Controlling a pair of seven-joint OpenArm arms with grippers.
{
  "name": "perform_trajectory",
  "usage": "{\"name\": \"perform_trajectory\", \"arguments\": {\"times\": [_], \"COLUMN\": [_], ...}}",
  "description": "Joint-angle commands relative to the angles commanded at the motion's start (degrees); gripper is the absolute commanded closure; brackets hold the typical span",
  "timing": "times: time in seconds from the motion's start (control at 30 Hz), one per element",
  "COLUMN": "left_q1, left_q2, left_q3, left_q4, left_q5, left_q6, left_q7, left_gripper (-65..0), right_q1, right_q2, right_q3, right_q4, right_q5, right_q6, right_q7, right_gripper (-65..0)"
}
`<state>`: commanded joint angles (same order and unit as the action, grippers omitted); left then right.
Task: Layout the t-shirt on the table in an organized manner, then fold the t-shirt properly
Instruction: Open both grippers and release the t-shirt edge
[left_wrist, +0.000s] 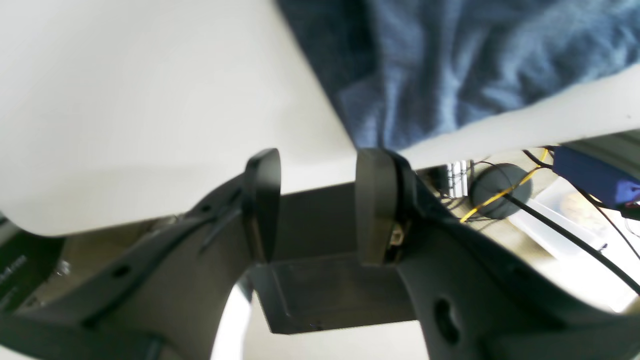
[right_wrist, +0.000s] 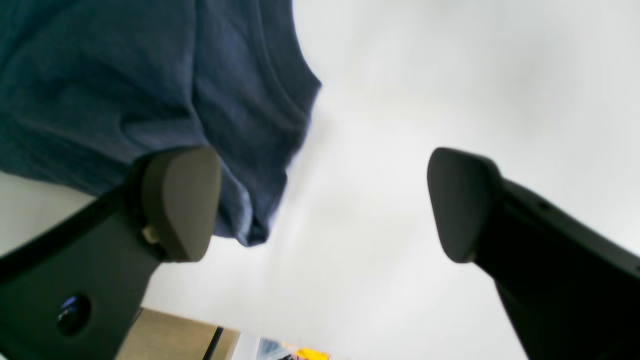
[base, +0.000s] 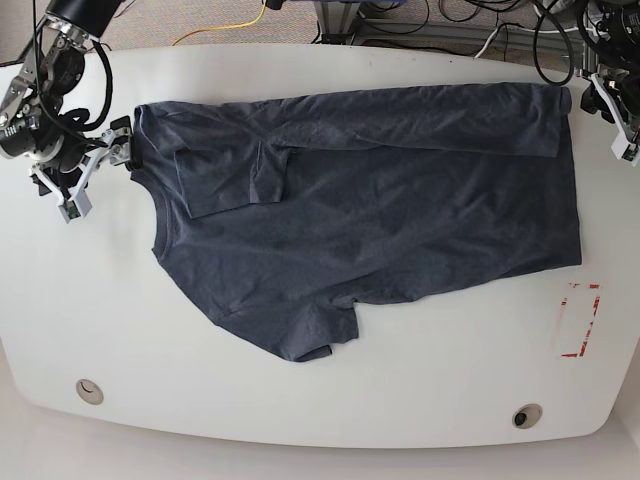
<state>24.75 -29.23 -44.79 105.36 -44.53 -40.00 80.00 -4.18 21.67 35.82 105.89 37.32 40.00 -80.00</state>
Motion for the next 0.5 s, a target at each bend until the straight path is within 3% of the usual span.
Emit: {"name": "perform_trajectory", "arguments": {"times": [0.3, 0.5], "left_q1": [-10.5, -15.4], "left_q2": [0.3, 2.5], "left_q3": [-1.6, -2.0], "left_q4": [0.0, 0.0], "left_q5": [0.0, 0.0], "left_q6": [0.0, 0.0], "left_q7": [0.0, 0.0], "left_gripper": [-23.5, -23.5], "right_q1": [4.5, 4.3], "right_q2": [-2.6, -2.3], "right_q3": [0.0, 0.0], "right_q4": [-8.5, -16.2], "right_q5": [-0.2, -0.2], "right_q6": [0.0, 0.0], "right_q7": [0.3, 5.0], "right_gripper": [-62.0, -62.0]}}
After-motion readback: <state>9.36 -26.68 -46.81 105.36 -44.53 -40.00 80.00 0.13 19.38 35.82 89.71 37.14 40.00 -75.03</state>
